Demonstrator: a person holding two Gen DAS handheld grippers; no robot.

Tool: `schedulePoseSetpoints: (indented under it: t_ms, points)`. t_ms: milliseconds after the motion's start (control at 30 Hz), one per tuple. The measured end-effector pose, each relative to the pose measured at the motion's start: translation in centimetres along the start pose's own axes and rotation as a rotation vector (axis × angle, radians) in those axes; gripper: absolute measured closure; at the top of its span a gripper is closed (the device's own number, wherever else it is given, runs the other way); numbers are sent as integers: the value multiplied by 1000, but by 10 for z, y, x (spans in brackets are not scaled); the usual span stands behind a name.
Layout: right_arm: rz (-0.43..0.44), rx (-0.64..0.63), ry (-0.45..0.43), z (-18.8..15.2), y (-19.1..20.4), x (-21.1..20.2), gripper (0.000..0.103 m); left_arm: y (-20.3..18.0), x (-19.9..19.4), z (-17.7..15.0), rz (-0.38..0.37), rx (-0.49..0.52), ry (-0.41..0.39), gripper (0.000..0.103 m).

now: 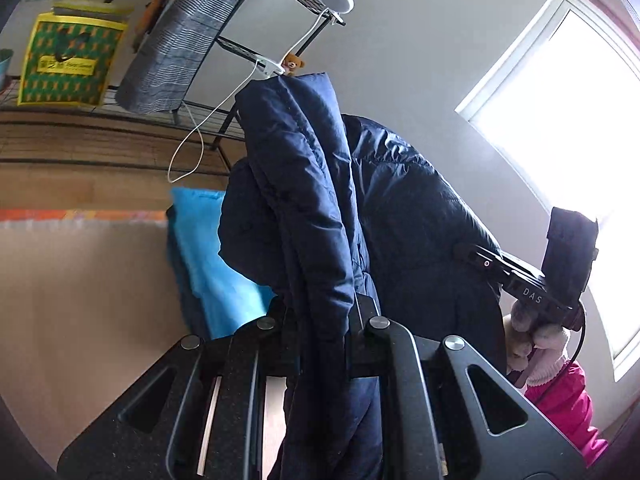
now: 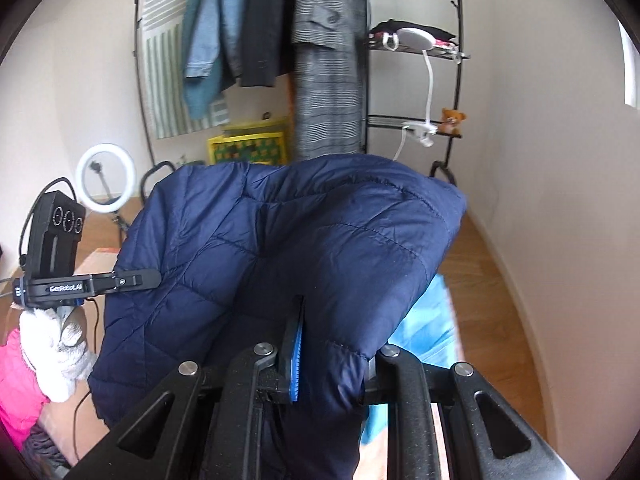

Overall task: Fold large clothes
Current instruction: 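Carry the lifted jacket bundle with both tools onto the light blue shirt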

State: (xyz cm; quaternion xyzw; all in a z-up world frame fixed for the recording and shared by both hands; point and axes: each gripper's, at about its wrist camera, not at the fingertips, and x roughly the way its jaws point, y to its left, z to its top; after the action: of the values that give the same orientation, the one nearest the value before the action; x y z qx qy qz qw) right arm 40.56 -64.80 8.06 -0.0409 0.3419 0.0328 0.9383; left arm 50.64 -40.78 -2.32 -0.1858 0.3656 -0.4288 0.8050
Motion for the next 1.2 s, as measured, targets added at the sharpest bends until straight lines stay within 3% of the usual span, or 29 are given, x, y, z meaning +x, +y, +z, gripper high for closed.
schedulePoseSetpoints:
  t_ms: [467,533,600,667,733,767,833,933,1033,1200]
  points:
    - [-87,-84,23,22,-43,124,85,44,97,14,102,-19,-12,91]
    - [-116,-67,58,22,-50,143,76,57,103,12,126,-39,-12,91]
    - [-202,-61,112,20,-57,161,62,71,108,8,154,-71,-9,91]
    - [-253,-43,133,15,-67,165,55,80,110,5,162,-90,-3,91]
    - [-296,-11,114,8,-76,154,42,82,112,4,176,-79,6,91]
    - [-290,10,94,1,-84,142,30,83,113,5,176,-77,8,90]
    - [-292,67,87,-9,-96,125,26,83,113,4,167,-83,12,90]
    - [-187,226,78,-38,-118,91,25,82,113,0,179,-89,4,90]
    - [-101,348,91,-83,-127,67,16,88,112,-2,157,-133,6,90]
    - [67,570,200,-151,-136,75,17,95,109,-8,135,-180,3,89]
